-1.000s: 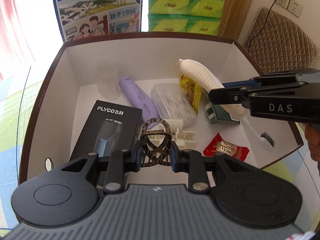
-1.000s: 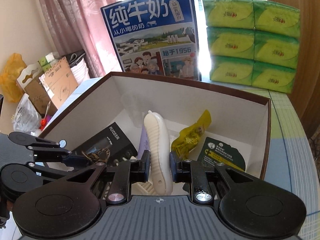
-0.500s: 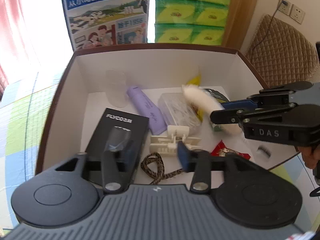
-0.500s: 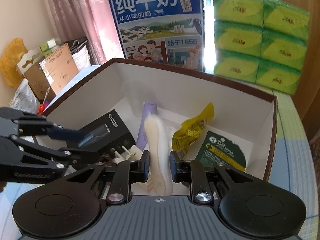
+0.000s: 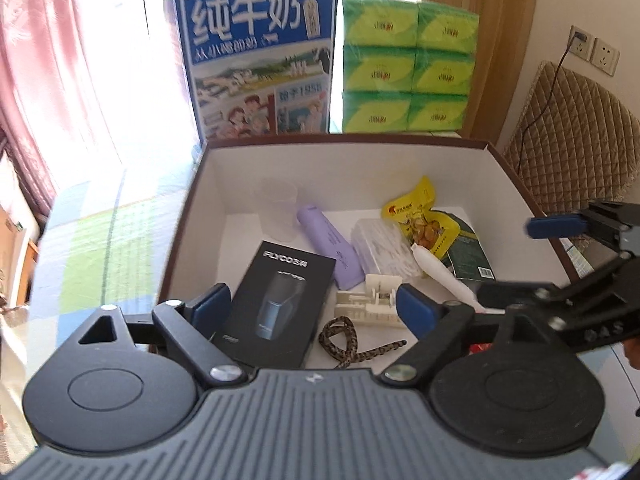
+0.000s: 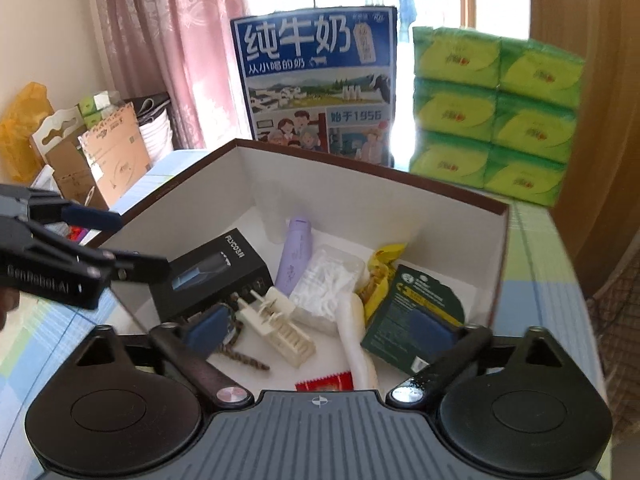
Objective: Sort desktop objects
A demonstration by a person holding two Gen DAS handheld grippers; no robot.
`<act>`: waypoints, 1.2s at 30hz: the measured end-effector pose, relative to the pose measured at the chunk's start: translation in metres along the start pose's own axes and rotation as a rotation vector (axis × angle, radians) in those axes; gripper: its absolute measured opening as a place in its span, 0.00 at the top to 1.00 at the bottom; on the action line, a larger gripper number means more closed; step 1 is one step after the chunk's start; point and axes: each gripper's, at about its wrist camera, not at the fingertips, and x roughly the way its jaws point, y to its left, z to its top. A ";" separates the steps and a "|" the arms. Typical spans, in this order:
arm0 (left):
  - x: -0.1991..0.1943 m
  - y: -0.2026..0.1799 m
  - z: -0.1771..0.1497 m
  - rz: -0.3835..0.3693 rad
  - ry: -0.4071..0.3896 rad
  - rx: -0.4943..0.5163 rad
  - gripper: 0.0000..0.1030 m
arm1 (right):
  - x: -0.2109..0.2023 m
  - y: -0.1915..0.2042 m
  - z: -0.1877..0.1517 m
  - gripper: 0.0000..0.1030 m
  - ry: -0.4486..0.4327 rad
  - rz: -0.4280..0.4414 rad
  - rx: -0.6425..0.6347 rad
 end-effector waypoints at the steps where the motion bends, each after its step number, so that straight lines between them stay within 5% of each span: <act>1: -0.005 -0.001 -0.001 0.009 -0.011 0.004 0.09 | -0.007 0.002 -0.003 0.02 -0.005 -0.008 0.000; 15: -0.079 -0.024 -0.028 0.127 -0.100 -0.006 0.02 | -0.070 0.011 -0.028 0.02 -0.027 -0.031 0.095; 36: -0.182 -0.087 -0.082 0.224 -0.201 -0.104 0.01 | -0.163 0.032 -0.073 0.02 -0.104 -0.073 -0.019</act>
